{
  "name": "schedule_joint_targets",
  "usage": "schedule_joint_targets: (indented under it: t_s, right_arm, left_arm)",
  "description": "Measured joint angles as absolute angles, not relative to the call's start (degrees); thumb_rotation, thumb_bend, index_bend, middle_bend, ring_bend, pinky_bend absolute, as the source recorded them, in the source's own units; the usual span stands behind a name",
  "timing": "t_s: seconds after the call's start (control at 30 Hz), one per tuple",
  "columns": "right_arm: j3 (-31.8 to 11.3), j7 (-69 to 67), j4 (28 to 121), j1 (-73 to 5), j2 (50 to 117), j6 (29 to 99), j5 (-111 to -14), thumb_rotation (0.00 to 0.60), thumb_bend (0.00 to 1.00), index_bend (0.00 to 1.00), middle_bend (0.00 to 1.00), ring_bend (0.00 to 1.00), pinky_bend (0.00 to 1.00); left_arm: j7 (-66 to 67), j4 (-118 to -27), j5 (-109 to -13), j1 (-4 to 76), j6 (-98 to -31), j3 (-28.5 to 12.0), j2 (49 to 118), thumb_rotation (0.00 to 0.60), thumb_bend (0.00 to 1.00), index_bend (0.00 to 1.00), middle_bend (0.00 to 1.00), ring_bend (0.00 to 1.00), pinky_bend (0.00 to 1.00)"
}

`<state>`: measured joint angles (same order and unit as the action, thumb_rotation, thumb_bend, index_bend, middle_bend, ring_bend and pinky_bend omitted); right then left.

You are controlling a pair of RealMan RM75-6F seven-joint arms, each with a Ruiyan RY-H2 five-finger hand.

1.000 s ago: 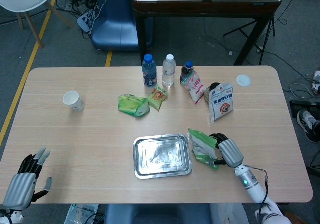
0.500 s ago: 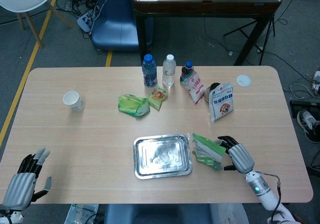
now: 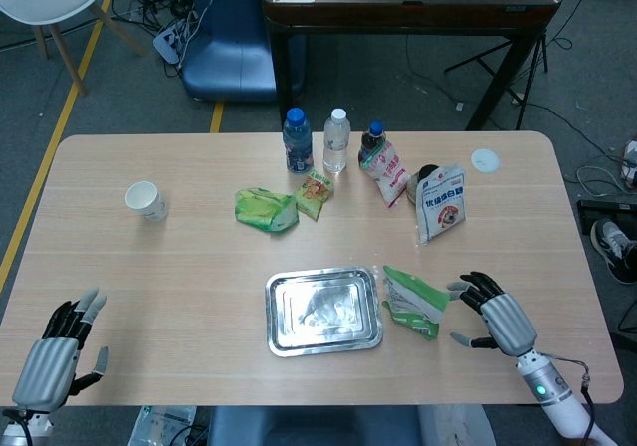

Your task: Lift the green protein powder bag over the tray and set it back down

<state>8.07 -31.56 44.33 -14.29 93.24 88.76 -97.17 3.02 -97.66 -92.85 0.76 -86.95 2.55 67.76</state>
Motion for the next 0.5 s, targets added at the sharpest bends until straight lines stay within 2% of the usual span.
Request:
schedule_joint_targets:
  t_s: [0.3, 0.5]
  right_arm:
    - [6.2, -16.6, 72.0, -12.5, 76.7, 87.4, -93.2, 0.6, 0.15, 0.33, 0.28, 0.16, 0.12]
    - [4.9, -10.5, 81.8, -10.5, 69.0, 86.9, -90.1, 0.6, 0.15, 0.32, 0.28, 0.16, 0.12]
  left_arm:
    - [3.4, -97.8, -92.9, 1.0, -87.2, 2.3, 67.4, 0.6, 0.46, 0.05, 0.0, 0.06, 0.01]
    - [3.8, -98.0, -93.1, 1.0, -87.8, 2.2, 67.0, 0.6, 0.46, 0.05, 0.0, 0.06, 0.01]
